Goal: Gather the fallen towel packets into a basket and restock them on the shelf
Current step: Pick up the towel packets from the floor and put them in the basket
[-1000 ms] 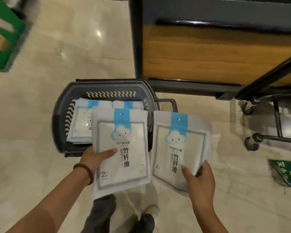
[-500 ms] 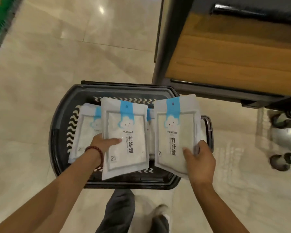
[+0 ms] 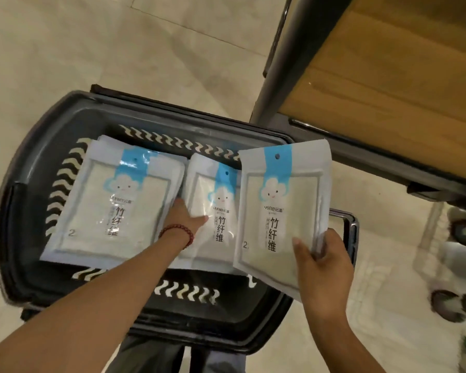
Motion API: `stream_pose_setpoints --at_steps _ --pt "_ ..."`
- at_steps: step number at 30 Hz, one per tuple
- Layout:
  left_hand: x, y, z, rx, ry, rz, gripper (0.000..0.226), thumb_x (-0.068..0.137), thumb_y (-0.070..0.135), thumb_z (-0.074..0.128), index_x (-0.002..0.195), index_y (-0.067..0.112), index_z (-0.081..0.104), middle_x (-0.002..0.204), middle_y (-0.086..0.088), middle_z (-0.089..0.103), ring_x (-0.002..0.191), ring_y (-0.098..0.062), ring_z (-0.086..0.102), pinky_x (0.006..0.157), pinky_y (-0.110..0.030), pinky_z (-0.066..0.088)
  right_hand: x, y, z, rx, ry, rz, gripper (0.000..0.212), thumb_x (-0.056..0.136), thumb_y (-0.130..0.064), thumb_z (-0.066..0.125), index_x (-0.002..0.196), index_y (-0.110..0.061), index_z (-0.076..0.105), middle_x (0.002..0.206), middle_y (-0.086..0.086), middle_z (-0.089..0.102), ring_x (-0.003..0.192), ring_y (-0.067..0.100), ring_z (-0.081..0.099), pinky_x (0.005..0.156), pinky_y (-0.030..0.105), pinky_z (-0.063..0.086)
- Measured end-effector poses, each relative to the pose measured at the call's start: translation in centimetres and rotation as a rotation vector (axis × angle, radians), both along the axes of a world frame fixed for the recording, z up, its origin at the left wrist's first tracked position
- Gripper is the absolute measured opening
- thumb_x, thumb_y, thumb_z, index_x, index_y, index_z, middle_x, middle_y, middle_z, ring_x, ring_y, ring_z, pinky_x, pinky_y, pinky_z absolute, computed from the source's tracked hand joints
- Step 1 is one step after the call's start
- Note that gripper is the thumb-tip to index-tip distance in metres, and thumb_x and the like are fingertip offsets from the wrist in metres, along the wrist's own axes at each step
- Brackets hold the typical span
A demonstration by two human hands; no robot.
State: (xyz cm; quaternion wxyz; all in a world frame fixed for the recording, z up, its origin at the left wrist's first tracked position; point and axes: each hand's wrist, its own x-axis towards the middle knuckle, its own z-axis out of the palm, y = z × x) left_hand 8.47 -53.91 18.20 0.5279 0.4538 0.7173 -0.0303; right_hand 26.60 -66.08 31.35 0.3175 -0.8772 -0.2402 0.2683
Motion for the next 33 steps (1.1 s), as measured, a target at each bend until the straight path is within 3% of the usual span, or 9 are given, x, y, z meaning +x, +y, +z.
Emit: stream_pose_setpoints --at_steps 4,8,12,17,21,24,27,30,33 --pt "0.9 -1.3 1.3 0.199 0.294 -0.256 0.076 0.081 0.018 0.069 0.142 0.003 0.027 0.140 -0.015 0.041 0.127 -0.027 0.042 0.104 -0.031 0.034 0.3 0.2 0.1 -0.058 0.019 0.021 0.027 0.084 -0.012 0.066 0.070 -0.011 0.043 0.061 0.003 0.046 0.051 0.006 0.040 0.046 0.012 0.035" --pt "0.3 -2.9 3.6 0.257 0.261 -0.334 0.065 0.086 0.020 0.061 0.143 0.010 0.031 0.146 -0.009 0.034 0.133 -0.023 0.034 0.112 -0.034 0.030 -0.4 0.8 0.4 -0.088 0.072 0.039 0.025 0.085 -0.014 0.066 0.076 -0.004 0.045 0.067 0.014 0.048 0.057 0.019 0.042 0.048 0.017 0.033" --pt "-1.6 -4.0 6.7 0.233 0.171 -0.151 0.050 0.087 0.022 0.060 0.135 0.018 0.045 0.137 -0.004 0.047 0.117 -0.018 0.050 0.094 -0.026 0.039 -2.1 1.9 -0.6 -0.087 0.223 0.048 0.033 0.084 -0.012 0.066 0.069 -0.014 0.037 0.062 -0.002 0.040 0.053 0.001 0.039 0.047 0.012 0.036" --pt "-5.7 -6.0 9.0 0.136 0.208 0.052 0.045 0.087 0.023 0.063 0.130 0.017 0.051 0.133 -0.007 0.052 0.114 -0.019 0.053 0.093 -0.030 0.043 -4.7 3.8 -3.9 -0.191 0.483 -0.041 0.017 0.089 -0.008 0.060 0.102 -0.015 0.051 0.099 0.000 0.061 0.092 0.018 0.061 0.077 0.029 0.052" --pt "-8.4 -6.4 9.4 0.093 0.248 0.086 0.040 0.085 0.021 0.064 0.124 0.018 0.056 0.129 -0.006 0.054 0.109 -0.020 0.054 0.091 -0.030 0.043 -5.3 4.9 -7.5 -0.644 0.330 0.143 0.042 0.088 -0.002 0.055 0.126 0.003 0.040 0.125 0.021 0.053 0.113 0.033 0.054 0.093 0.032 0.047" --pt "-10.5 -7.6 10.0 0.146 0.418 0.013 0.049 0.080 0.019 0.069 0.126 0.010 0.054 0.129 -0.016 0.050 0.116 -0.031 0.047 0.100 -0.042 0.041 -5.3 5.4 -7.4 -0.853 0.187 0.408 0.049 0.084 -0.006 0.054 0.129 0.006 0.039 0.129 0.023 0.048 0.118 0.034 0.048 0.095 0.035 0.047" --pt "-11.6 -9.9 11.0 0.174 0.649 0.086 0.084 0.068 0.026 0.080 0.139 0.008 0.038 0.131 -0.023 0.035 0.116 -0.042 0.035 0.099 -0.054 0.036 -5.1 7.4 -5.4 -0.567 -0.088 0.725 0.040 0.083 -0.002 0.050 0.123 -0.003 0.053 0.125 0.014 0.051 0.115 0.028 0.049 0.093 0.035 0.047" --pt "-11.5 -10.6 11.4 0.060 0.639 0.329 0.116 0.068 0.035 0.081 0.149 0.004 0.004 0.148 -0.027 0.011 0.133 -0.043 0.016 0.109 -0.055 0.025 -4.6 11.3 -3.6 -0.123 -0.487 1.012 0.053 0.076 0.004 0.060 0.128 -0.004 0.051 0.130 0.017 0.051 0.119 0.032 0.049 0.095 0.042 0.046" --pt "-11.5 -9.5 10.7 -0.030 0.500 0.567 0.117 0.074 0.024 0.078 0.145 -0.005 -0.010 0.151 -0.030 0.003 0.135 -0.046 0.021 0.108 -0.051 0.030 -4.2 16.0 -3.8 -0.163 -0.717 1.175 0.078 0.076 -0.003 0.066 0.144 -0.005 0.029 0.149 0.018 0.028 0.138 0.033 0.026 0.112 0.043 0.026"
